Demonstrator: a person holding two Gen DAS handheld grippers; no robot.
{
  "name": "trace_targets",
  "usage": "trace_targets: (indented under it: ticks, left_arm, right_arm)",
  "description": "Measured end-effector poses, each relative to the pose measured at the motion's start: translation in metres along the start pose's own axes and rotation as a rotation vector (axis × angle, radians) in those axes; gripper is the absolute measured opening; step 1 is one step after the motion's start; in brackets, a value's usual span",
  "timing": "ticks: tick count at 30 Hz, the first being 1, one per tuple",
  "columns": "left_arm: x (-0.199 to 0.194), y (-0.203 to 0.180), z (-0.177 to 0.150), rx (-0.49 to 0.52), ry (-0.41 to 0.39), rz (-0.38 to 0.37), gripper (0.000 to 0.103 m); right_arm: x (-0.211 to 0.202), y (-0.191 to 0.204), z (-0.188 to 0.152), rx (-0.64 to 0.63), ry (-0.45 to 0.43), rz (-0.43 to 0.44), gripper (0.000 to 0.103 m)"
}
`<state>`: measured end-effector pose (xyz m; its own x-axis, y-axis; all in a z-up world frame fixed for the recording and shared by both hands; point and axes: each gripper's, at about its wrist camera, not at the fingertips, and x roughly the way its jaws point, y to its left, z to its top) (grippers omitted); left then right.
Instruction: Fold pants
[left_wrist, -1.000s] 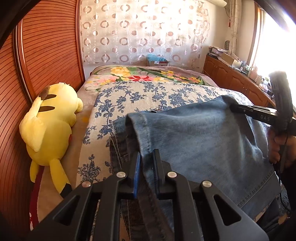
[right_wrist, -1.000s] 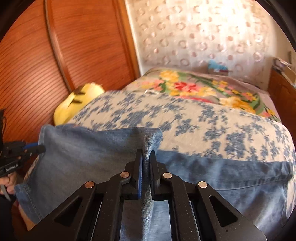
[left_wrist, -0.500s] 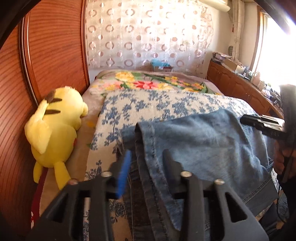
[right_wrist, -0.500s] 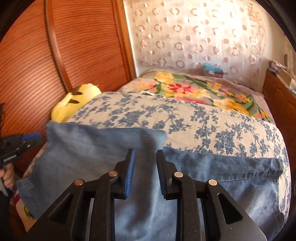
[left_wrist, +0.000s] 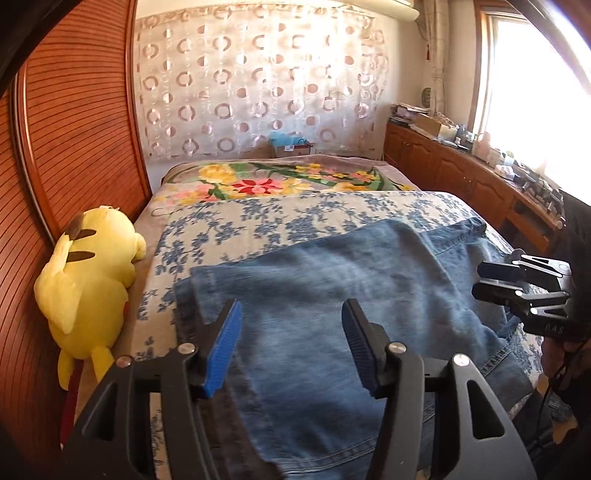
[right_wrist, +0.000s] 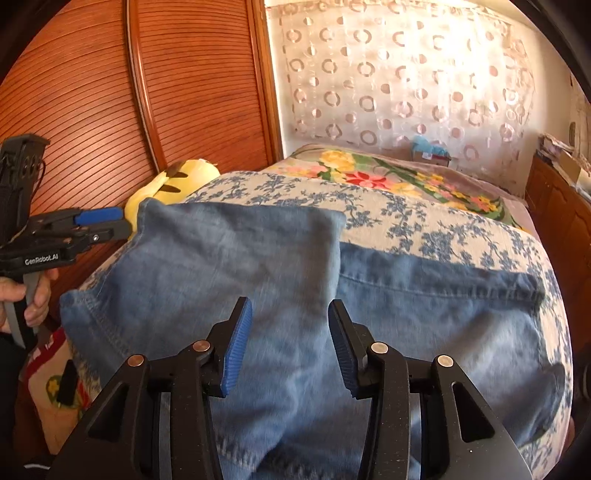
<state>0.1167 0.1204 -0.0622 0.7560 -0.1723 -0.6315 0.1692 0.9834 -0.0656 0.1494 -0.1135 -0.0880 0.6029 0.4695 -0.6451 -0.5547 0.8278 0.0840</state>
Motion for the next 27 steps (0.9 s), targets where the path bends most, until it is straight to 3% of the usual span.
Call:
trace_targets:
  ticks: [4,19,27]
  left_arm:
    - [0.001,-0.019,0.001,0.024,-0.007,-0.024,0.064]
    - [0.024,-0.083,-0.01,0.056,0.019,-0.104,0.064]
    - [0.04,-0.104,-0.031,0.07,0.076,-0.113,0.064]
  right_arm:
    - [-0.011,-0.009,-0.011,0.021,-0.003,-0.002,0.044]
    - [-0.065,-0.072,-0.059,0.1,-0.029,-0.159,0.045]
    - [-0.076,-0.108,-0.074,0.155,-0.022,-0.239,0.046]
